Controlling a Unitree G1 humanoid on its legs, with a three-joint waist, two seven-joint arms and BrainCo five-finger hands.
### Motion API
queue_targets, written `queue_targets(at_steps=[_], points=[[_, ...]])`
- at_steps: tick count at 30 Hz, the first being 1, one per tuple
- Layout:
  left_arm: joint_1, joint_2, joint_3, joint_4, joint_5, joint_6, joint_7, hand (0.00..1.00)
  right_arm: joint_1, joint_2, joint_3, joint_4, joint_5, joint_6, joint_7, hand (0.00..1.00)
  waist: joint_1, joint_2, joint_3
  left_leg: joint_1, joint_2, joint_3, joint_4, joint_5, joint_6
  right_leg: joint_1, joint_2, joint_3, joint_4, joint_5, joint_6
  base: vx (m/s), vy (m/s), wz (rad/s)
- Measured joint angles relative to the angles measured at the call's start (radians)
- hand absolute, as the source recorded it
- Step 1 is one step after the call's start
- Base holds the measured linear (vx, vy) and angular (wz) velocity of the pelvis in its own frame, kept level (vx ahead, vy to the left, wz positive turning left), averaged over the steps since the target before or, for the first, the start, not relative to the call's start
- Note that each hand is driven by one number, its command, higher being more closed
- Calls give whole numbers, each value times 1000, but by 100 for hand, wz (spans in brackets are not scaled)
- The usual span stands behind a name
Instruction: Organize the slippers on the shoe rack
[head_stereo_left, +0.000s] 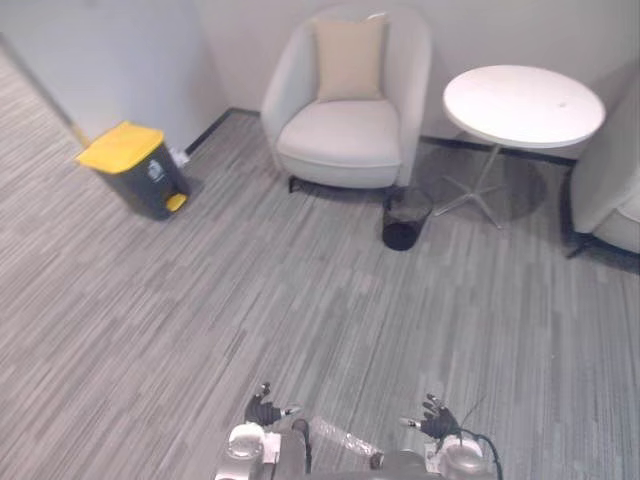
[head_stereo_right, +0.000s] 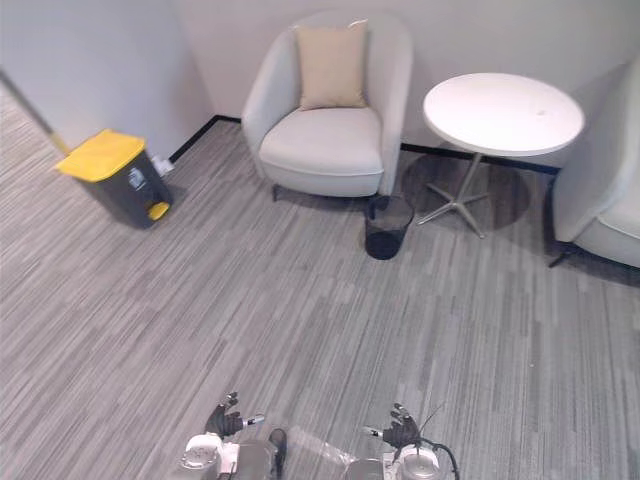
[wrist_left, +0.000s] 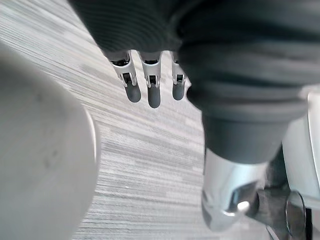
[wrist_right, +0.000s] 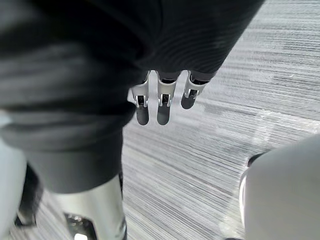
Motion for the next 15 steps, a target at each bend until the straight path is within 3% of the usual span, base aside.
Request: queue_targets(at_steps=[1, 3, 6, 7, 8, 9, 10, 11, 12, 15], points=[[2, 11, -1, 2, 0, 1, 0, 0, 10, 19, 0, 0, 0, 0, 1, 0, 0, -29, -16, 16, -18, 24, -36, 15, 13, -4, -26, 6, -12, 4, 11, 204, 217, -51], [3, 13, -1, 5, 0, 2, 0, 0, 17, 26, 0, 4, 0, 1, 2, 0, 4, -41, -23, 43, -28, 63, -66, 18, 24, 0, -46, 6, -33, 21, 36, 209, 167, -61], [-1, 10, -12, 24, 0, 2, 0, 0, 8, 17, -1, 12, 0, 3, 2, 0, 4, -33, -21, 111, -26, 139, -120, 19, 30, 8, -55, 28, -41, 55, 58, 173, 138, -72], [-1, 10, -13, 32, 0, 2, 0, 0, -12, 13, -1, 31, 0, 2, 2, 0, 4, -15, -17, 135, -11, 178, -145, 21, 32, -9, -55, -25, -35, 78, 87, 105, 90, -84], [-1, 10, -13, 33, 0, 2, 0, 0, -19, 11, -1, 38, 0, 2, 2, 0, 4, -11, -17, 138, -6, 187, -150, 22, 34, -12, -55, -46, -31, 83, 94, 87, 52, -82], [-2, 16, -14, 39, -1, 2, 0, 0, -39, 5, -2, 62, 0, 2, 2, 0, 3, -3, -12, 150, 8, 224, -161, 24, 37, -35, -73, -206, -17, 98, 97, 91, -10, -64], [-8, 20, -14, 50, -1, 3, 1, 0, -46, 5, -8, 78, 0, 0, 1, 0, -2, -4, -12, 155, 12, 242, -162, 24, 37, -39, -101, -390, -21, 101, 89, 92, -41, -62], [-14, 19, -16, 61, -3, 4, 1, 0, -47, 3, -8, 84, 0, -1, 0, 0, -2, -2, -11, 163, 13, 244, -165, 24, 37, -34, -108, -475, -31, 106, 75, 79, -67, -34], [-17, 19, -22, 66, -6, 5, 1, 0, -49, -3, -9, 92, -1, -2, 0, 0, 0, 3, -9, 174, 14, 247, -171, 24, 37, -23, -108, -509, -42, 109, 57, 71, -65, -25], [-20, 15, -31, 70, -10, 5, -1, 0, -53, -12, -48, 127, -1, -3, -1, 0, 0, 19, -9, 205, 17, 273, -182, 24, 37, 24, -86, -474, -122, 124, 26, 68, -34, -29]])
